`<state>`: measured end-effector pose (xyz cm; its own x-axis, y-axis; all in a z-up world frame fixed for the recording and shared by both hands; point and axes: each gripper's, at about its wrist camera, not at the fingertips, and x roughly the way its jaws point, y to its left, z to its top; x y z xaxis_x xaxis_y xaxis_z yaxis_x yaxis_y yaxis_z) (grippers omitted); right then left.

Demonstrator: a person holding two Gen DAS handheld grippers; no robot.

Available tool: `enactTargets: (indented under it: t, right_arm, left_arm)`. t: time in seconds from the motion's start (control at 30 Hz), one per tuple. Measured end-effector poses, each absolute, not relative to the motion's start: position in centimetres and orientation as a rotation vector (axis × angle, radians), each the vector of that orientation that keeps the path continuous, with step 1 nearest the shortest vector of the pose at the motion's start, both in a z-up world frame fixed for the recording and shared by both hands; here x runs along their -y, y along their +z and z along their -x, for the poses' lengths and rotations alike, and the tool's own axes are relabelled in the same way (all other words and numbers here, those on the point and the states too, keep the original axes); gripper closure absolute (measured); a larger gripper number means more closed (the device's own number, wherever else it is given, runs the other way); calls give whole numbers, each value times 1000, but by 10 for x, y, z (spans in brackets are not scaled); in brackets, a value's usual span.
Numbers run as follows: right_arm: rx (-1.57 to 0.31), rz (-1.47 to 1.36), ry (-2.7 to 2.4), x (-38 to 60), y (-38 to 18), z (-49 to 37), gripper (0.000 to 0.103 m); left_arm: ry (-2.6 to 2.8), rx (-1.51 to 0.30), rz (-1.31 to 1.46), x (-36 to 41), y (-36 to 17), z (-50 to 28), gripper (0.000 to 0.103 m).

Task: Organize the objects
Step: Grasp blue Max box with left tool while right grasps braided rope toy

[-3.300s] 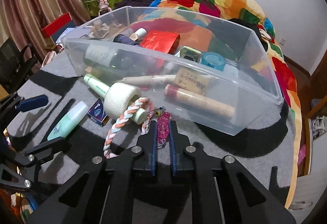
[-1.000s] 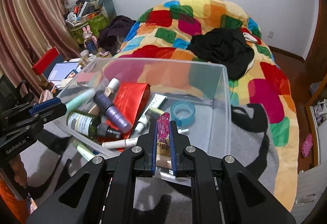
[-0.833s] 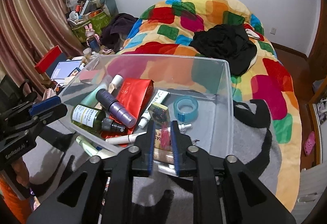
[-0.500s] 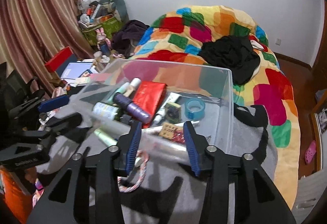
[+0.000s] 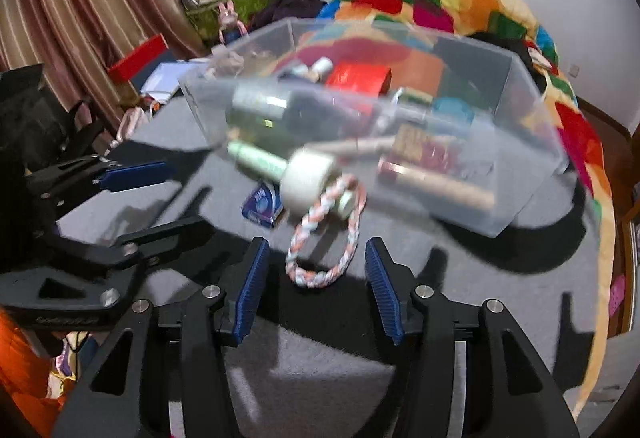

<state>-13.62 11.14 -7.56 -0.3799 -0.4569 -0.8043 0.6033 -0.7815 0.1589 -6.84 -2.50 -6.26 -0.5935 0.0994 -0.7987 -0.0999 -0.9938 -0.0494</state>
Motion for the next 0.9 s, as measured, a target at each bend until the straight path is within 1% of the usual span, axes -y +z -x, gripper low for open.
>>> enactTargets:
  t: [0.03,0.07,0.13,0.17,0.2,0.27,0.57,0.73,0.83,0.87,0.9]
  right_arm:
    - [-214,-1207,-2173,-111,-80,136,57]
    - [-208,-1208,-2179,-112,-81,135,59]
    - [-199,-1202,-2192,-114,-79,135,71]
    - [-185,-1202,-2187,-115,-78,135,79]
    - [-171,-1203,-2184,-118,-78,135,84]
    - [-162,-1196,-2195,-122,-76,135,90]
    - [-108,-1153,-2255,-146,-63,130,95]
    - [-44,-1121,-2292,-162,-50,131,95]
    - [-10,-1104,-2303,-168,-44,133,95]
    - [-2,-1101,-2305,-170,-43,133,95]
    - [7,-1098,-2307,-171,-42,133,95]
  left_arm:
    - [2706,-1,1364,25,-64,66,31]
    - [2704,1,1369,25,-65,65,31]
    - [2704,6,1369,25,-65,64,31]
    - [2704,7,1368,25,-65,65,31]
    - [2705,9,1368,24,-65,66,31]
    - [2700,15,1368,22,-64,71,31]
    - [2690,-23,1410,5,-68,97,31]
    - [2668,-35,1439,-1,-70,109,31]
    - [2653,-80,1455,-9,-74,114,36]
    - [2647,-100,1464,-12,-77,116,42]
    - [2640,-107,1469,-14,-79,117,45]
